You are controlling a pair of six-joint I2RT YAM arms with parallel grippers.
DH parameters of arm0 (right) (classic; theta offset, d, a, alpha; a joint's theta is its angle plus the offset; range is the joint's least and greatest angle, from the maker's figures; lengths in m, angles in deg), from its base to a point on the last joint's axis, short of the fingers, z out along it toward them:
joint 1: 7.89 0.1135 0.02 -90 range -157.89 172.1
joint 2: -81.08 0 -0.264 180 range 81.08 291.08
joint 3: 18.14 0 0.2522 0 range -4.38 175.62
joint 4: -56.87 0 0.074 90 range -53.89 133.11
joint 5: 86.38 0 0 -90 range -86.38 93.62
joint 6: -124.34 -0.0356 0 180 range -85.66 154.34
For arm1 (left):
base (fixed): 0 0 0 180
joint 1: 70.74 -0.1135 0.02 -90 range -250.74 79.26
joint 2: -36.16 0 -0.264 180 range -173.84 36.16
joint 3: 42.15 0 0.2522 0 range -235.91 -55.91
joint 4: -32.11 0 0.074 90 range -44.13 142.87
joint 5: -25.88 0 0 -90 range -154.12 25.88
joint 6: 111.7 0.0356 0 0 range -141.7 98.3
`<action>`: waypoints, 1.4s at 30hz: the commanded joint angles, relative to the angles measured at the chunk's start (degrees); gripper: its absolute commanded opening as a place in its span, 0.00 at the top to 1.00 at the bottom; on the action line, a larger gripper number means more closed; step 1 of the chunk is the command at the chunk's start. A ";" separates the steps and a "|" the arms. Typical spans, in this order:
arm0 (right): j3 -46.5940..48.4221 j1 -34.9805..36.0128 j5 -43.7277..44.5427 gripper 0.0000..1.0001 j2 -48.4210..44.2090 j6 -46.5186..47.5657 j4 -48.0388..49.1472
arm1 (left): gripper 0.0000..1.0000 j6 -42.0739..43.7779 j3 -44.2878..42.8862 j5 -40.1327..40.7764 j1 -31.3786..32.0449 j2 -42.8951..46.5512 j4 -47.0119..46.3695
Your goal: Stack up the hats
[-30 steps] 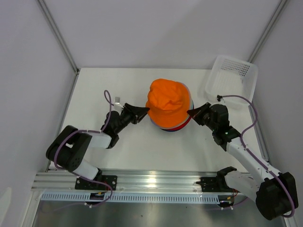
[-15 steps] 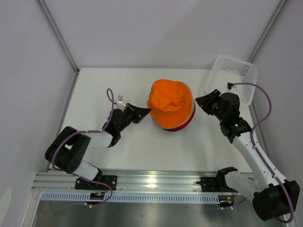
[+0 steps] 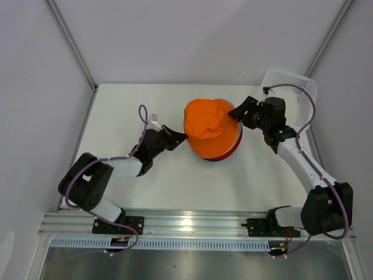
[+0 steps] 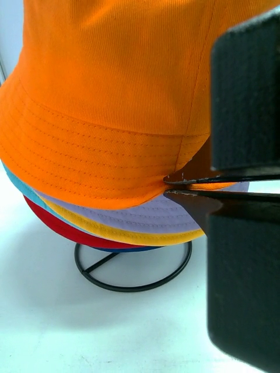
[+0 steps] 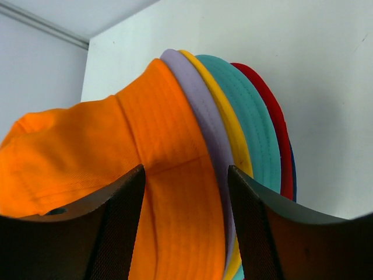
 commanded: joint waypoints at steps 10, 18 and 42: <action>3.15 -1.37 -7.21 0.73 7.36 3.03 7.50 | 0.99 5.60 -2.75 1.84 0.65 -1.04 4.82; 1.39 -1.90 -5.45 1.00 11.66 4.09 6.27 | 0.99 5.60 -3.46 2.45 0.83 -3.59 7.46; 3.68 -2.60 -3.43 1.00 11.76 6.72 0.47 | 0.92 15.70 -6.80 3.68 3.64 -3.26 21.25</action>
